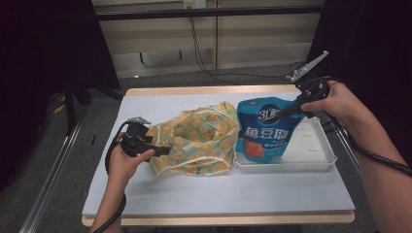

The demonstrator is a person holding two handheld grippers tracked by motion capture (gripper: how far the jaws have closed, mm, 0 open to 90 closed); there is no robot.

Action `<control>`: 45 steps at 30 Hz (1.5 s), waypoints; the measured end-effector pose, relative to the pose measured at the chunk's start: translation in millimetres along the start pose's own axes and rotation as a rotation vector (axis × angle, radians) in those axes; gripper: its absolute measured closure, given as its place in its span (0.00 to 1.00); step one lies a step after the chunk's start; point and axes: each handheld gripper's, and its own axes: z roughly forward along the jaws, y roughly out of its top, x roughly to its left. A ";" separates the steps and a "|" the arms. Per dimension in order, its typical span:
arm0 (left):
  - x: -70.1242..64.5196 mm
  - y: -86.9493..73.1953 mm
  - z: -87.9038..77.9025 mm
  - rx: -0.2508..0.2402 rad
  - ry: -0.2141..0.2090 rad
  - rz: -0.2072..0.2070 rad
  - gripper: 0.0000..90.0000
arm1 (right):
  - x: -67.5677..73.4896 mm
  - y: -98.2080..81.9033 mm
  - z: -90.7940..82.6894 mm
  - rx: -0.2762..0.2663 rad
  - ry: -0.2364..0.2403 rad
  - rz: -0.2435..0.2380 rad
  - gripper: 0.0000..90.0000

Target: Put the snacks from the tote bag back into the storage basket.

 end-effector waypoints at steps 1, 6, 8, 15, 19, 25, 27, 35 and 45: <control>-0.2 0.1 -0.1 0.000 0.002 0.000 0.07 | 0.0 -0.1 0.0 -0.009 -0.004 0.006 0.85; -1.2 1.1 0.0 0.004 0.000 0.007 0.07 | -0.8 -1.4 -0.9 -0.034 -0.035 0.018 0.67; -1.1 1.3 0.4 0.006 -0.001 0.010 0.07 | -0.2 -2.2 -0.7 -0.022 -0.025 0.008 0.65; -2.0 1.2 0.8 0.005 0.000 0.002 0.07 | 1.1 -3.2 0.2 -0.029 -0.051 -0.012 0.38; -1.6 1.1 0.4 0.005 0.002 0.006 0.07 | 2.3 -4.9 0.3 -0.043 -0.058 -0.018 0.29; -1.4 1.4 -0.1 0.011 0.005 0.016 0.07 | 2.4 -8.7 1.0 -0.043 -0.073 -0.010 0.20; -1.7 1.5 0.2 0.005 0.004 0.016 0.07 | 2.8 -10.1 1.0 -0.049 -0.077 -0.012 0.16; -2.2 1.8 0.1 0.014 0.001 0.021 0.07 | 5.8 -17.3 -2.0 -0.050 -0.086 0.003 0.13; -3.6 2.6 0.9 0.006 0.004 0.019 0.07 | 7.8 -25.9 -1.9 -0.052 -0.093 0.027 0.12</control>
